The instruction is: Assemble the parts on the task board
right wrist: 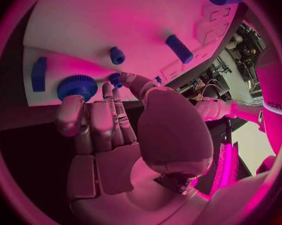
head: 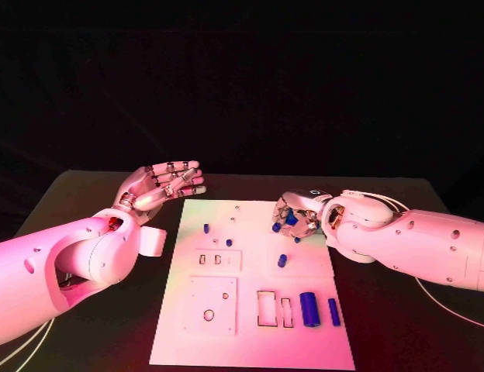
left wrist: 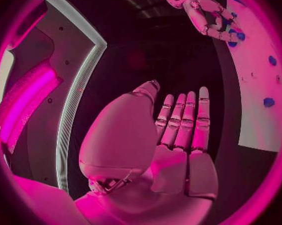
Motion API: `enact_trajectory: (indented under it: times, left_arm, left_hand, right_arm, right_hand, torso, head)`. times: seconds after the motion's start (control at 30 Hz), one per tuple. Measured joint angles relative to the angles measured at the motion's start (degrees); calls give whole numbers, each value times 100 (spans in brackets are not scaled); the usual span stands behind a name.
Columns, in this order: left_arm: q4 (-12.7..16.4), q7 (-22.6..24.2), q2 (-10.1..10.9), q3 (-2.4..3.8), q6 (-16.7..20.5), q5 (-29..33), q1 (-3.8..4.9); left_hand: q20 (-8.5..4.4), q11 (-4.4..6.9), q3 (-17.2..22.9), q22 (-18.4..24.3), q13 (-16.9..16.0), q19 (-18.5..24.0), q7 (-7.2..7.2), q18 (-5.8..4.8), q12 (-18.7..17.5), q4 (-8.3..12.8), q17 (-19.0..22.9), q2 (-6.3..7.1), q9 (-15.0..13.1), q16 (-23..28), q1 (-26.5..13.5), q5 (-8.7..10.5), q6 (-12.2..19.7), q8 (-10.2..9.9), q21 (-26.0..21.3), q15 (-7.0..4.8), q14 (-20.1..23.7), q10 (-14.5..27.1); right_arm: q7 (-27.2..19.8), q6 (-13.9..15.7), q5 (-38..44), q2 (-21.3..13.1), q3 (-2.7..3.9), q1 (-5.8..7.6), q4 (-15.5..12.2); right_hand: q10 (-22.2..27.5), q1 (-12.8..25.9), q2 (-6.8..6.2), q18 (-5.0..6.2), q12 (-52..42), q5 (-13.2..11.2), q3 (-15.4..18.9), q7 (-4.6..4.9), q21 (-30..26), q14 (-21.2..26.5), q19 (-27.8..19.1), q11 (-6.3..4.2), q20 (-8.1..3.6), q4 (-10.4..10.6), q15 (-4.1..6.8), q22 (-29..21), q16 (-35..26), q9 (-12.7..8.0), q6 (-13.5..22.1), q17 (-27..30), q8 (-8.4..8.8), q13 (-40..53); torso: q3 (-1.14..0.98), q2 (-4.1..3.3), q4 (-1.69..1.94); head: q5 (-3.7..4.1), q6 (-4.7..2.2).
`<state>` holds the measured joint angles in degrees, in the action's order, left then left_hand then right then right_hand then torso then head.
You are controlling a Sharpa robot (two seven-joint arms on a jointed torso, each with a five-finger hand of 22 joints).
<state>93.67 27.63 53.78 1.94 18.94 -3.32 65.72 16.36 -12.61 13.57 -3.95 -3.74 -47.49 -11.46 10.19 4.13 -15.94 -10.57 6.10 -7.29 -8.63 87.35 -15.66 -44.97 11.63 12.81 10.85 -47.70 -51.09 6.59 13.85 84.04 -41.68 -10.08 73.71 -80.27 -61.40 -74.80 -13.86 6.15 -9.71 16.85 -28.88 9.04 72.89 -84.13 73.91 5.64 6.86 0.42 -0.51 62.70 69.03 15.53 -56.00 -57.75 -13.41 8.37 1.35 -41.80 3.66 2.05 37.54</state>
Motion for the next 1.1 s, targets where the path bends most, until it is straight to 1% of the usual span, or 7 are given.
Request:
enact_trajectory:
  times: [0.17,0.23,0.3,0.43,0.5,0.93,1.1]
  left_arm:
    - [-1,0,36,0,2,1,8]
    - [-1,0,42,0,3,1,9]
    - [-1,0,45,0,3,1,10]
    - [-1,-3,50,0,3,2,12]
    - [0,-4,53,0,3,2,13]
    - [4,-16,57,0,-1,3,19]
    - [2,-21,55,0,-3,3,19]
  left_hand:
    - [0,0,5,0,0,0,0,0,0,6,0,0,0,0,0,0,0,0,0,0,0,0]
    - [0,0,5,0,0,0,0,0,1,5,0,0,0,0,0,0,0,0,0,0,0,0]
    - [0,0,5,0,0,0,0,0,1,5,0,0,0,0,0,0,0,0,0,0,0,0]
    - [0,0,5,-1,0,0,0,0,1,5,0,0,0,0,0,0,0,0,0,0,0,0]
    - [0,0,5,-1,0,0,0,0,1,5,0,0,-1,0,0,0,0,0,0,0,0,0]
    - [0,0,5,4,0,0,0,-1,1,6,0,0,-1,0,0,0,0,0,0,0,0,0]
    - [0,0,5,4,0,0,0,0,1,6,0,0,-1,0,0,0,0,0,0,0,0,0]
  right_arm:
    - [38,17,14,9,2,2,-10]
    - [49,27,16,13,1,2,-16]
    - [59,42,17,21,-1,0,-28]
    - [80,72,18,47,-2,-2,-35]
    - [89,83,18,56,-2,-2,-33]
    - [181,88,62,135,-2,0,45]
    - [215,86,110,171,0,0,60]
  right_hand:
    - [0,32,32,0,-38,0,-29,-7,45,0,0,0,0,39,0,62,32,17,7,-8,0,13]
    - [-13,39,84,0,-112,0,-55,-23,114,0,70,-13,-9,65,0,159,91,34,-8,-65,-33,27]
    - [-43,54,98,0,-148,0,-62,-35,141,0,77,-42,-16,72,0,223,125,45,-20,-112,-33,34]
    - [-43,53,98,0,-171,0,-76,-35,178,0,111,-42,-9,120,0,272,171,62,-20,-150,-57,37]
    - [-67,53,98,0,-199,0,-76,-54,178,0,111,-60,-9,120,0,289,171,69,-39,-150,-57,42]
    - [-84,53,98,1,-221,0,-91,-55,217,0,132,-42,-30,135,0,299,194,87,-39,-116,-57,48]
    - [-84,53,98,0,-244,0,-92,-55,217,0,132,-42,-30,134,0,302,194,94,-39,-106,-78,52]
  torso:
    - [-4,-19,0]
    - [-5,-24,0]
    - [-5,-28,-1]
    - [-4,-39,3]
    - [-3,-43,10]
    - [17,-68,57]
    - [20,-73,70]
  head:
    - [-3,-9]
    - [-3,-12]
    - [-3,-15]
    - [5,-36]
    - [12,-41]
    - [42,-69]
    - [43,-75]
